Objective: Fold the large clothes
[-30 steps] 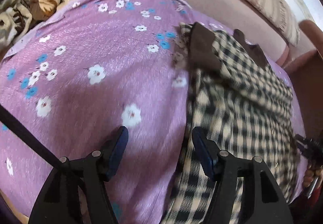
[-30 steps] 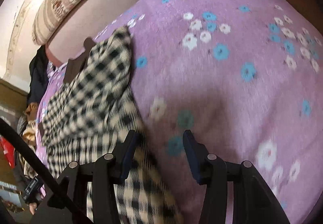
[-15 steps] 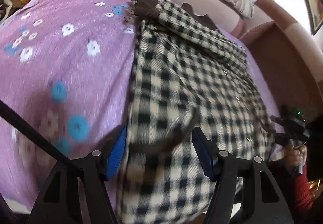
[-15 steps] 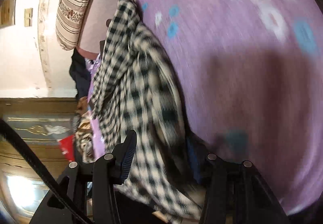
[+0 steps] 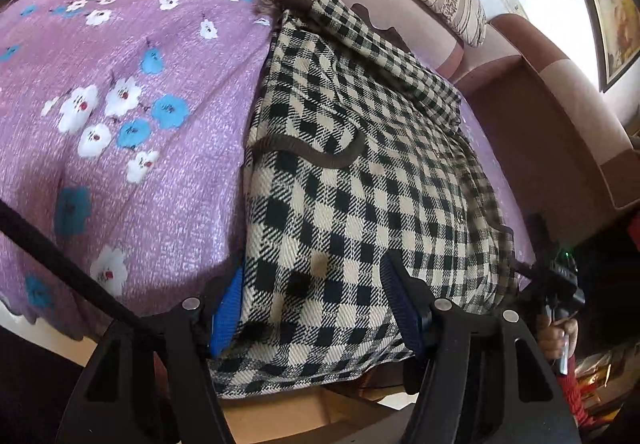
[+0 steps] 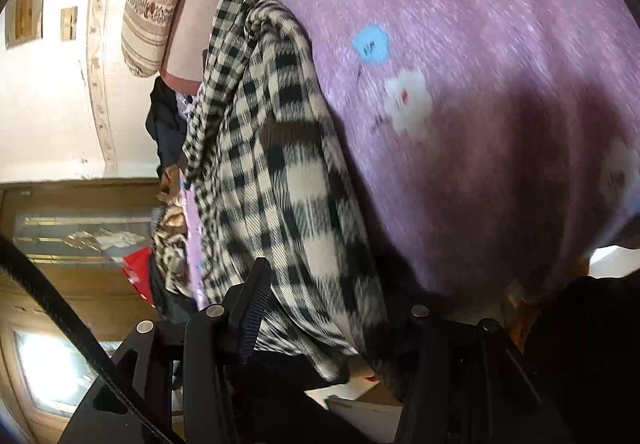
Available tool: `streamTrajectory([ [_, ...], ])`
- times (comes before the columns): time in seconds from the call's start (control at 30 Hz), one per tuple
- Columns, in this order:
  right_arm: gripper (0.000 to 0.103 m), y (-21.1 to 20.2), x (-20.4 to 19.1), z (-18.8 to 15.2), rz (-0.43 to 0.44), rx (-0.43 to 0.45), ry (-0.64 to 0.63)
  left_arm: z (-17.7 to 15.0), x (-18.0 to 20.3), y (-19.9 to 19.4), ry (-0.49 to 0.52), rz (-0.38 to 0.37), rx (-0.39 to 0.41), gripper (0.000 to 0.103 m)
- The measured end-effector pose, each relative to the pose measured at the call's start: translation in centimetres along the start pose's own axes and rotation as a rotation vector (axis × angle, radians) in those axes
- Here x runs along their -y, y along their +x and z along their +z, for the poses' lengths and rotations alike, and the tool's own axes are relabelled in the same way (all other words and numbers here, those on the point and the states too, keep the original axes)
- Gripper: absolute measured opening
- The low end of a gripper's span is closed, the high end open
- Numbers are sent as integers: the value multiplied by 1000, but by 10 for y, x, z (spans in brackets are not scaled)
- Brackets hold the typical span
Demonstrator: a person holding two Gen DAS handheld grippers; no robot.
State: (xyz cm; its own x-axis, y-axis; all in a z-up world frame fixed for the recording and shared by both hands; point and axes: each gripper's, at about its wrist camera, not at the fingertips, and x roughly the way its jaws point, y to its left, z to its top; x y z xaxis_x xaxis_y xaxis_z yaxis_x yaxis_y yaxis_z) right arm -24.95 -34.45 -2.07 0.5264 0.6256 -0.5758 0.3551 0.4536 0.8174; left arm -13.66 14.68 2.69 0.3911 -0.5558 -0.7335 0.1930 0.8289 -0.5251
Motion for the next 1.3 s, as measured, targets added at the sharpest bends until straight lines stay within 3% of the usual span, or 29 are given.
streamTrajectory([
  [0.13,52,3,-4,-10,-38,4,-36,0,4,2,26,22,-5,61],
  [0.23,52,5,-5,-18,-60,-2,-55,-3,4,2,32,53,-5,45],
  [0.3,52,9,-7,-21,-75,-9,-65,-3,-1,-1,10,47,-4,42],
  [0.47,52,15,-11,-25,-111,-16,-95,-7,-7,-3,-32,29,8,44],
  [0.57,52,17,-13,-25,-122,-16,-101,-11,0,-2,-8,34,7,55],
  [0.7,52,23,-19,-31,-158,-19,-116,-22,20,2,99,141,-3,55],
  [0.77,47,28,-24,-36,-189,-17,-131,-28,27,3,144,207,-6,36],
  [0.83,37,30,-29,-39,-228,-6,-155,-30,26,1,144,251,0,8],
  [0.9,24,30,-32,-40,-247,-4,-169,-27,16,-6,88,207,-3,7],
  [0.93,13,30,-34,-41,-255,-4,-176,-26,12,-9,61,187,-3,6],
  [1.13,8,8,-55,-42,-157,6,-233,-17,12,-38,-4,77,15,6],
  [1.3,7,-2,-93,-24,-79,34,-294,14,27,-51,-32,-45,14,6],
])
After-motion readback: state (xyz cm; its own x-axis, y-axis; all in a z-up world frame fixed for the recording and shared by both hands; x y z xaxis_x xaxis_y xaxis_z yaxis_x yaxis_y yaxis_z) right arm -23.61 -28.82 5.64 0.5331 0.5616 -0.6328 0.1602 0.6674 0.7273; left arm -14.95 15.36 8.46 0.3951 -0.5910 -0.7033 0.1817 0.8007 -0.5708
